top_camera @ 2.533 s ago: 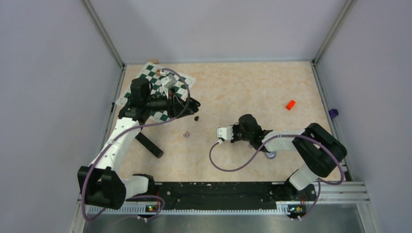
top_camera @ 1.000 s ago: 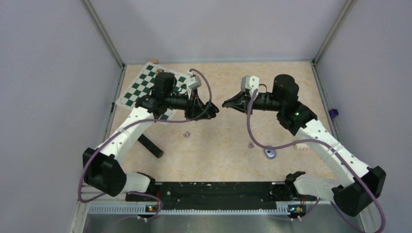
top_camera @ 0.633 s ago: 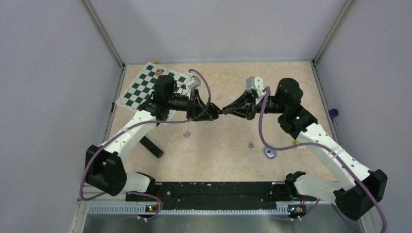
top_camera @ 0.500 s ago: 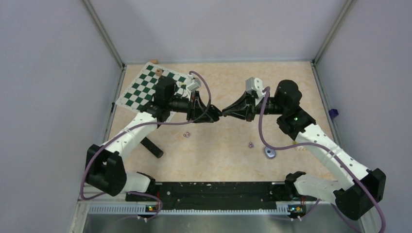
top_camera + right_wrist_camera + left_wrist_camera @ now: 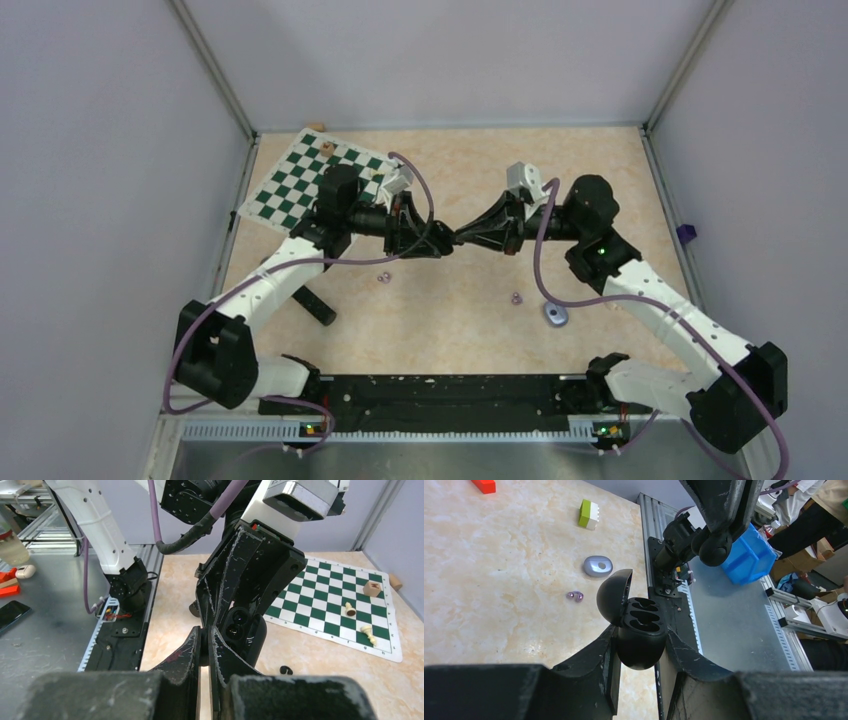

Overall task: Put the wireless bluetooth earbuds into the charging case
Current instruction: Insert the right earbud into the right side groove of the charging case.

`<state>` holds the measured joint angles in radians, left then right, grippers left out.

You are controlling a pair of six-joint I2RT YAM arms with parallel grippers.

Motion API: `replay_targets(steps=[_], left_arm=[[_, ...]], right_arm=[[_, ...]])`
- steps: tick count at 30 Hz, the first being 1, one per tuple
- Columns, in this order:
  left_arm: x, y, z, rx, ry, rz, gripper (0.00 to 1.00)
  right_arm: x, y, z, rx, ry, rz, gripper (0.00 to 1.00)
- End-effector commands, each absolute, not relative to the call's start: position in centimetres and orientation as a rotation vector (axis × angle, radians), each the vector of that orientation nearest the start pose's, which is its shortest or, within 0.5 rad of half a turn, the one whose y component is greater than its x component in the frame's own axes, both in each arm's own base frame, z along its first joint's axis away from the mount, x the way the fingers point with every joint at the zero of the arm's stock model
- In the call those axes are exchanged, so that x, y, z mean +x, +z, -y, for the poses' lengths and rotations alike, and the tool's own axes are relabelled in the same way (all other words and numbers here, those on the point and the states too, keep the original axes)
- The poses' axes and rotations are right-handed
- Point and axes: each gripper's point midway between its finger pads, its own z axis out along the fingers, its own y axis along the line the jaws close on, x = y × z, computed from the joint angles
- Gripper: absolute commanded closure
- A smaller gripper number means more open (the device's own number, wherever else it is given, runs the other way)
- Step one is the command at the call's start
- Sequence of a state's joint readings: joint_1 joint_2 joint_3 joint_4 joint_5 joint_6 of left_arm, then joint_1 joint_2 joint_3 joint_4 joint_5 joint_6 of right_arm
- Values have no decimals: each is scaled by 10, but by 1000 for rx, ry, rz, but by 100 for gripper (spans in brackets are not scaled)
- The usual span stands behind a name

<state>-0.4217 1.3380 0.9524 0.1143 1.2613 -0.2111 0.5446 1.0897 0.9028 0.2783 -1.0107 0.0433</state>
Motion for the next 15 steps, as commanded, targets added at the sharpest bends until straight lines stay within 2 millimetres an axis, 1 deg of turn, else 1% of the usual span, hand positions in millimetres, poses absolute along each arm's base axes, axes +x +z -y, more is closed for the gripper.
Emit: replay_targets(steps=[1, 8, 15], left_arm=[[208, 279, 282, 1169, -1550, -1473, 100], [204, 278, 281, 1178, -1563, -1455, 100], [202, 282, 281, 1178, -1574, -1445, 100]], right_arm=[[198, 347, -293, -1163, 1178, -1093, 99], [203, 341, -296, -1145, 1185, -1107, 98], [211, 331, -298, -1127, 1172, -1126, 97]])
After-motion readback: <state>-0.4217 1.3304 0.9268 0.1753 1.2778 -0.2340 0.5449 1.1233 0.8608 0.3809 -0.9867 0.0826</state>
